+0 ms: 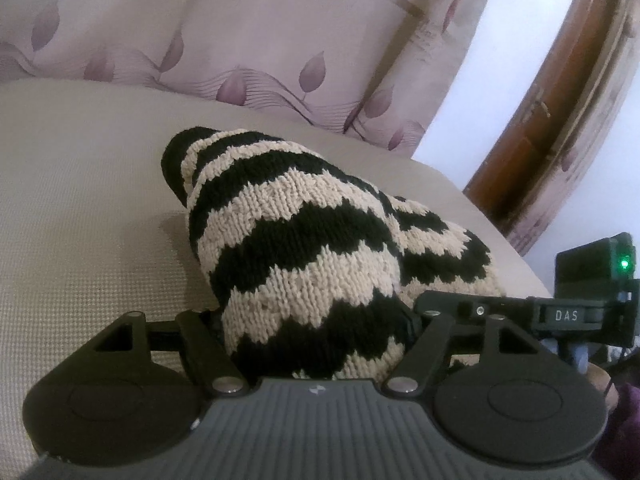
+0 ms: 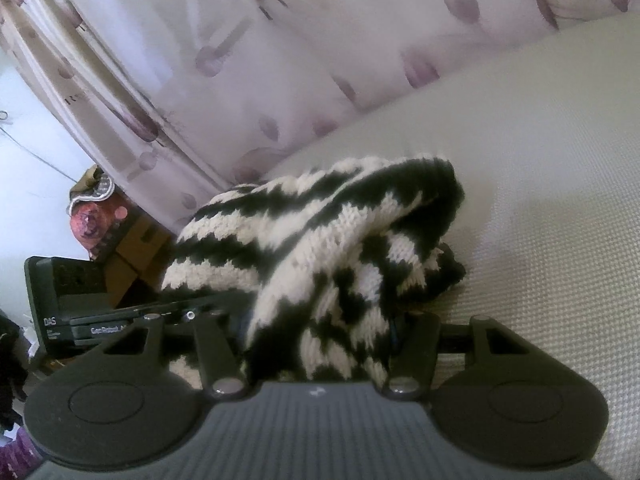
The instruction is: Fold small clothes
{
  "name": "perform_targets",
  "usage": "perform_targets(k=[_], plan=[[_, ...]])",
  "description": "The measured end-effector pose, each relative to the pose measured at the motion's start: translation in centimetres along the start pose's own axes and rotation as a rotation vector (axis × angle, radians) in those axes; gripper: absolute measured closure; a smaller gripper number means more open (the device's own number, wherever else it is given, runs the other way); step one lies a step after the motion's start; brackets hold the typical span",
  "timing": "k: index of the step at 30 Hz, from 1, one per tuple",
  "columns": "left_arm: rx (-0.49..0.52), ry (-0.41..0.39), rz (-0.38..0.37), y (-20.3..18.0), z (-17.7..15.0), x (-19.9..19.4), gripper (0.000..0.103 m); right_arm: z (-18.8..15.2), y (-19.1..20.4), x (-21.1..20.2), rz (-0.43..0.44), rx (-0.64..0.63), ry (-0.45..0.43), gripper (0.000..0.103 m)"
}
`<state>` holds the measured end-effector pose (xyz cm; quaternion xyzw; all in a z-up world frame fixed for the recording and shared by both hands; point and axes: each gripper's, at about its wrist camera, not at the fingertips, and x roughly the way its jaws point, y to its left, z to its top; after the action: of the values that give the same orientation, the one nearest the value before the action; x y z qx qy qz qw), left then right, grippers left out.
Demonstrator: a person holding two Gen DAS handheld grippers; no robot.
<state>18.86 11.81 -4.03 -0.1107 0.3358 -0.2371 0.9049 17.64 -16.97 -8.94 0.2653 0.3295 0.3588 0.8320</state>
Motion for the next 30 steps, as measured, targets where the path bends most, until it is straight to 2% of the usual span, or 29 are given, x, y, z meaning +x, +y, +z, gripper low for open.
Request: perform_targets(k=[6,11,14,18,21,25,30], plan=[[0.008,-0.014,0.058,-0.2,-0.6,0.2,0.023,-0.4,0.1,0.2,-0.054,-0.027,0.001,0.045],[0.002,-0.04,0.114,-0.5,-1.3,0.1,0.011,-0.8,0.6,0.2,-0.1,-0.061,-0.009,0.044],[0.034,-0.072,0.171,-1.1,-1.7,-0.3,0.003,-1.2,0.8,0.2,-0.126,-0.07,-0.023,0.04],[0.079,-0.116,0.233,-2.2,-2.1,-0.8,0.0,-1.9,1.2,0.0,-0.159,-0.094,-0.053,0.038],[0.083,-0.15,0.263,-2.7,-2.5,-1.5,0.0,-2.4,1.9,-0.8,-0.175,-0.108,-0.096,0.038],[0.112,-0.225,0.342,-4.2,-3.4,-3.1,0.0,-3.6,3.6,-2.8,-0.226,-0.146,-0.192,0.037],[0.153,-0.272,0.455,-6.6,-4.4,-4.6,0.0,-5.6,6.3,-6.1,-0.239,-0.195,-0.32,0.019]])
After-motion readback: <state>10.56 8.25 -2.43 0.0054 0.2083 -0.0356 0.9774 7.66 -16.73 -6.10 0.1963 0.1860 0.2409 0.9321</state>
